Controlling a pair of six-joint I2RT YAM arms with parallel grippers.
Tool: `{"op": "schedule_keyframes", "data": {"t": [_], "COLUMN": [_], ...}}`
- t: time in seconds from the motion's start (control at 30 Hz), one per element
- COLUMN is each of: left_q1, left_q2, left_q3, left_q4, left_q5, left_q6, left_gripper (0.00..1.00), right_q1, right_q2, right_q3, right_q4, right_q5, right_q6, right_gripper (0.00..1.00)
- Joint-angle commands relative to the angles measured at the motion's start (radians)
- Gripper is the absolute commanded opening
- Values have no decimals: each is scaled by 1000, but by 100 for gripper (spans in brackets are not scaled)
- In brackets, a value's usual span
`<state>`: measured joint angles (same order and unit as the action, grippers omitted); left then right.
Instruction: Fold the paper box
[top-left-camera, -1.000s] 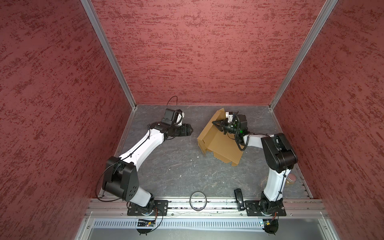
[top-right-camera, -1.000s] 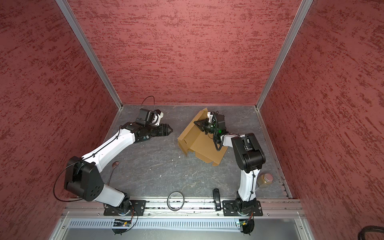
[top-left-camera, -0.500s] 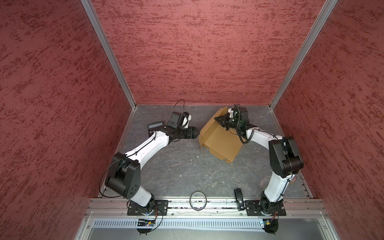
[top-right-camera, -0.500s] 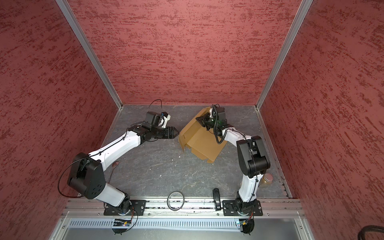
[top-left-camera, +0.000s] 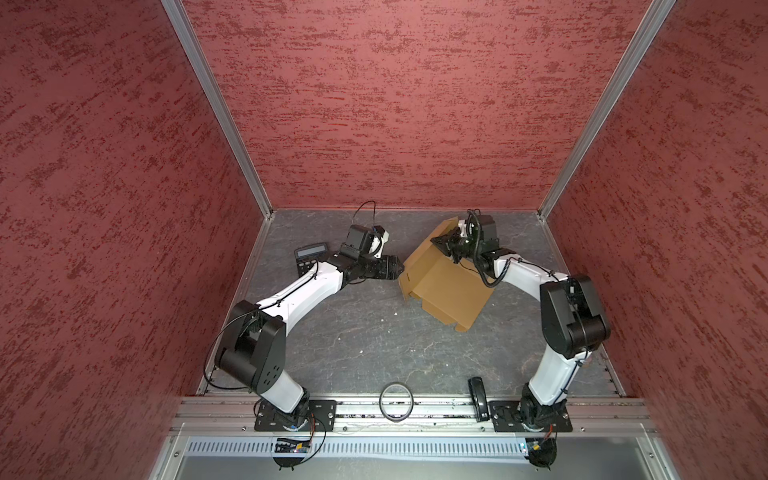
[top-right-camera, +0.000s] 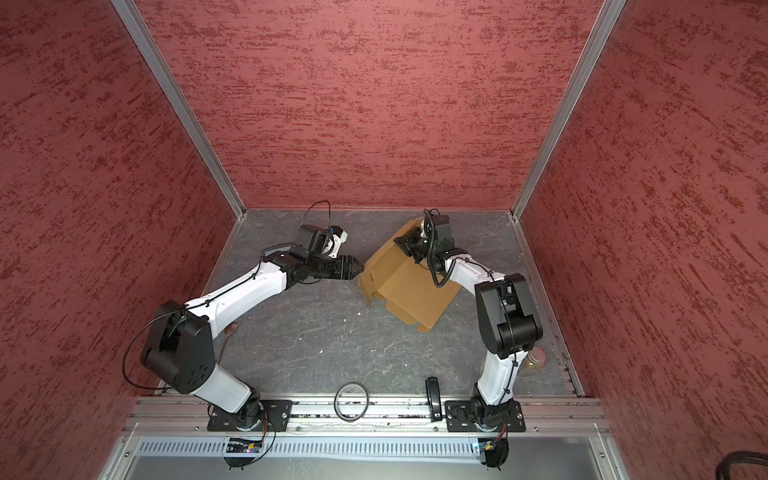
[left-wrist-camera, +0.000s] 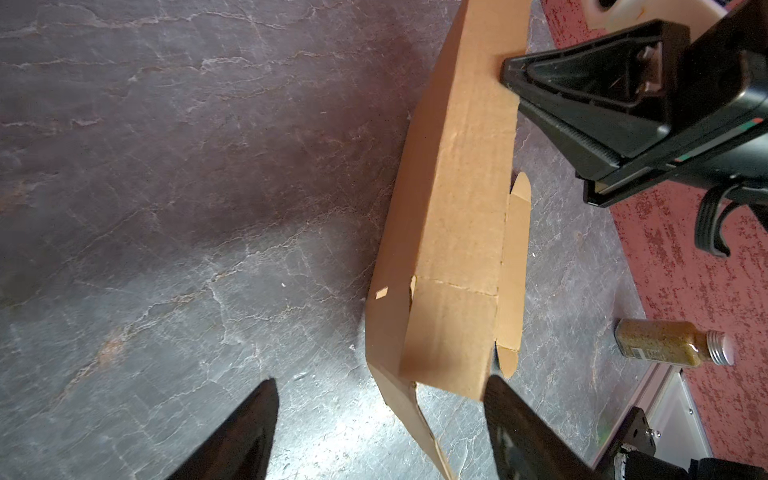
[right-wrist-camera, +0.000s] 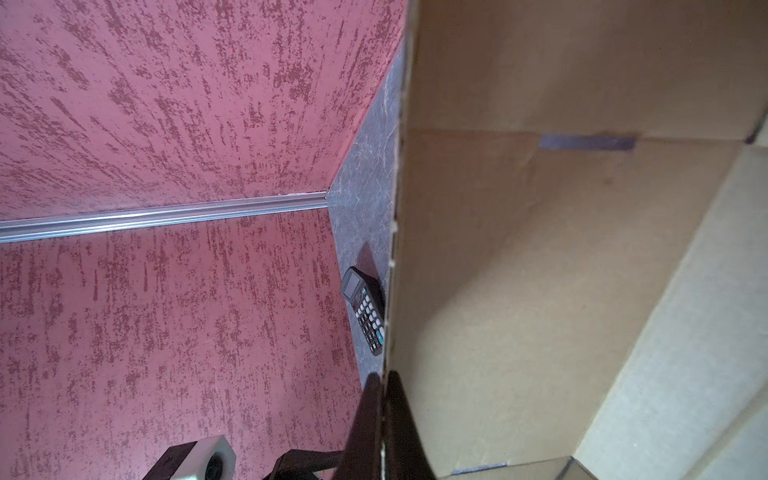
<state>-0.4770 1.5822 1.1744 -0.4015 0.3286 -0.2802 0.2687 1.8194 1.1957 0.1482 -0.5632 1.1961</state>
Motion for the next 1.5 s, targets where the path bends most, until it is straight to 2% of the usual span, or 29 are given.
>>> {"op": "schedule_keyframes", "data": {"t": [0.0,0.23,0.57,1.03,1.23,1.47], "left_q1": [-16,-38,-14,19,14,21], "left_q2": [-11,3,17,-3,-53,-163], "left_q3": [-13,-33,-68,-71,-74,-93], "left_q4": [17,0,9,9,14,-11], "left_q5": [-2,-35,-128,-149,-120,-140], "left_q6": [34,69,51,55,39,21], "left_gripper": [77,75,65,63,63,65], "right_q1": [6,8,9,10,10,12], "right_q2": [-12,-12,-28,-31,-25,-16], "right_q3": [49,64,56,44,44,48], "right_q4": [-16,-25,-39,-45,-44,-22], "right_q5": [27,27,31,37,45,45], "right_q6": [4,3,-7,-16,-21,-12], "right_gripper": [5,5,5,5,5,5]}}
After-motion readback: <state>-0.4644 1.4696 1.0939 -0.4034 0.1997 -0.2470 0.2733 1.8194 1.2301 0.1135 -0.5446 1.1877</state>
